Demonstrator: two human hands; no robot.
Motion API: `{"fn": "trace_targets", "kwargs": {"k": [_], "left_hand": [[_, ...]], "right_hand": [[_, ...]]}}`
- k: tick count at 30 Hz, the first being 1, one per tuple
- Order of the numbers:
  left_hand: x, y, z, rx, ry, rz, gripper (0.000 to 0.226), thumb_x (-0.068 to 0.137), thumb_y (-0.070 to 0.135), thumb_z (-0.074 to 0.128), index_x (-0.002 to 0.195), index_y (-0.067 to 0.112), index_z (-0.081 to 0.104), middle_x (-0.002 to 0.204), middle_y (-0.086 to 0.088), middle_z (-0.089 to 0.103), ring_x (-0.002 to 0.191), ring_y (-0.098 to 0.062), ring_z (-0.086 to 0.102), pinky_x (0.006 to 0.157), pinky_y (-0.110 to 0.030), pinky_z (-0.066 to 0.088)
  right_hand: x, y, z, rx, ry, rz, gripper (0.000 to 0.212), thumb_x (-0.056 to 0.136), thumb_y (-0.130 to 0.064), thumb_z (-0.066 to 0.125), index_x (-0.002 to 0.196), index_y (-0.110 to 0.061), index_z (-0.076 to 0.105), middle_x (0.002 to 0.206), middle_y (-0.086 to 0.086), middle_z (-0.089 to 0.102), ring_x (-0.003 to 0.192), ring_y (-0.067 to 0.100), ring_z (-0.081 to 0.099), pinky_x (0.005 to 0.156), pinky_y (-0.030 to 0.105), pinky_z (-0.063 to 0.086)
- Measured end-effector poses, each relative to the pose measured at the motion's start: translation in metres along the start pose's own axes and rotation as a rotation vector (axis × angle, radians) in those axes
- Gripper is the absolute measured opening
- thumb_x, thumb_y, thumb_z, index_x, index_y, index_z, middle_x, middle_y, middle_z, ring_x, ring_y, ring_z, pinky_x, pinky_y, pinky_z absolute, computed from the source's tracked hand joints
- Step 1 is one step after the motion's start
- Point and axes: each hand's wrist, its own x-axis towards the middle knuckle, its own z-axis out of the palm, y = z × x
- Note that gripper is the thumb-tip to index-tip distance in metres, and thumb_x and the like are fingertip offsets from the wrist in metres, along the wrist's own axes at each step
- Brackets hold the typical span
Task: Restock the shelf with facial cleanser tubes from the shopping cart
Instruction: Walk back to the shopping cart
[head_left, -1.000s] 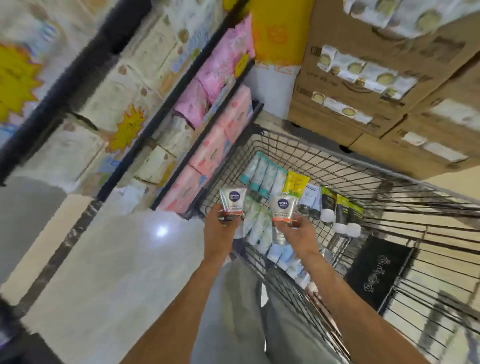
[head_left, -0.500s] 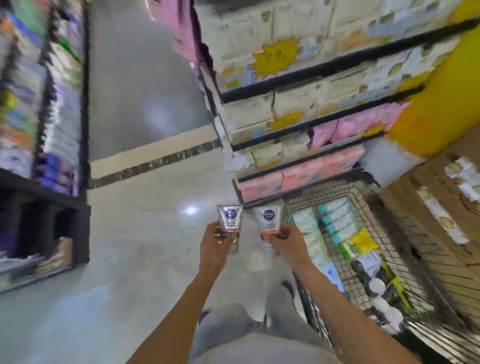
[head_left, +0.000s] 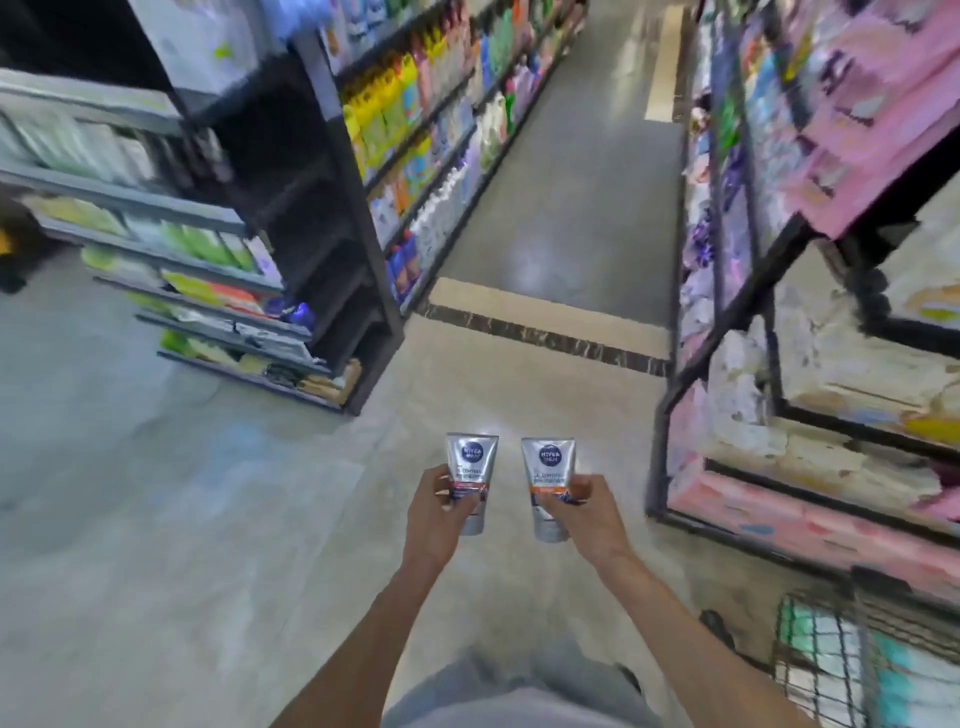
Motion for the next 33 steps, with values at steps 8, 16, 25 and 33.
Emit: {"fn": "trace_targets", "kwargs": {"k": [8, 16, 25, 33], "left_hand": [[0.045, -0.014, -0.137, -0.036, 0.276, -0.023, 0.049, 0.085, 0.02, 0.082, 0.127, 0.022, 0.056, 0.111, 0.004, 0.068, 0.096, -0.013, 0.067, 0.081, -0.025, 0.054], [0.118, -0.016, -0.247, -0.038, 0.447, -0.039, 0.045, 0.088, 0.022, 0.078, 0.128, 0.025, 0.056, 0.114, 0.009, 0.068, 0.099, -0.003, 0.064, 0.082, -0.019, 0.051], [0.261, 0.02, -0.375, -0.035, 0.476, -0.012, 0.047, 0.088, 0.017, 0.079, 0.127, 0.023, 0.056, 0.114, 0.003, 0.069, 0.102, -0.014, 0.066, 0.088, -0.034, 0.055], [0.363, 0.039, -0.457, -0.057, 0.498, -0.033, 0.055, 0.088, 0.017, 0.08, 0.137, 0.013, 0.055, 0.122, 0.0, 0.067, 0.104, -0.008, 0.063, 0.081, -0.012, 0.047]], "right_hand": [[0.027, -0.088, 0.152, -0.102, -0.281, -0.101, 0.054, 0.068, -0.037, 0.093, 0.106, -0.011, 0.065, 0.094, -0.001, 0.076, 0.085, 0.015, 0.073, 0.068, 0.026, 0.05], [0.083, -0.167, 0.297, -0.197, -0.47, -0.2, 0.063, 0.064, -0.053, 0.089, 0.107, -0.013, 0.066, 0.096, -0.001, 0.076, 0.088, 0.018, 0.074, 0.063, 0.025, 0.052], [0.143, -0.288, 0.442, -0.09, -0.492, -0.267, 0.051, 0.078, -0.027, 0.089, 0.111, -0.012, 0.054, 0.101, 0.002, 0.067, 0.088, 0.012, 0.066, 0.06, 0.017, 0.048], [0.19, -0.364, 0.543, -0.165, -0.465, -0.304, 0.051, 0.079, -0.034, 0.088, 0.112, -0.017, 0.054, 0.102, -0.001, 0.068, 0.085, 0.005, 0.066, 0.063, 0.02, 0.05]]}}
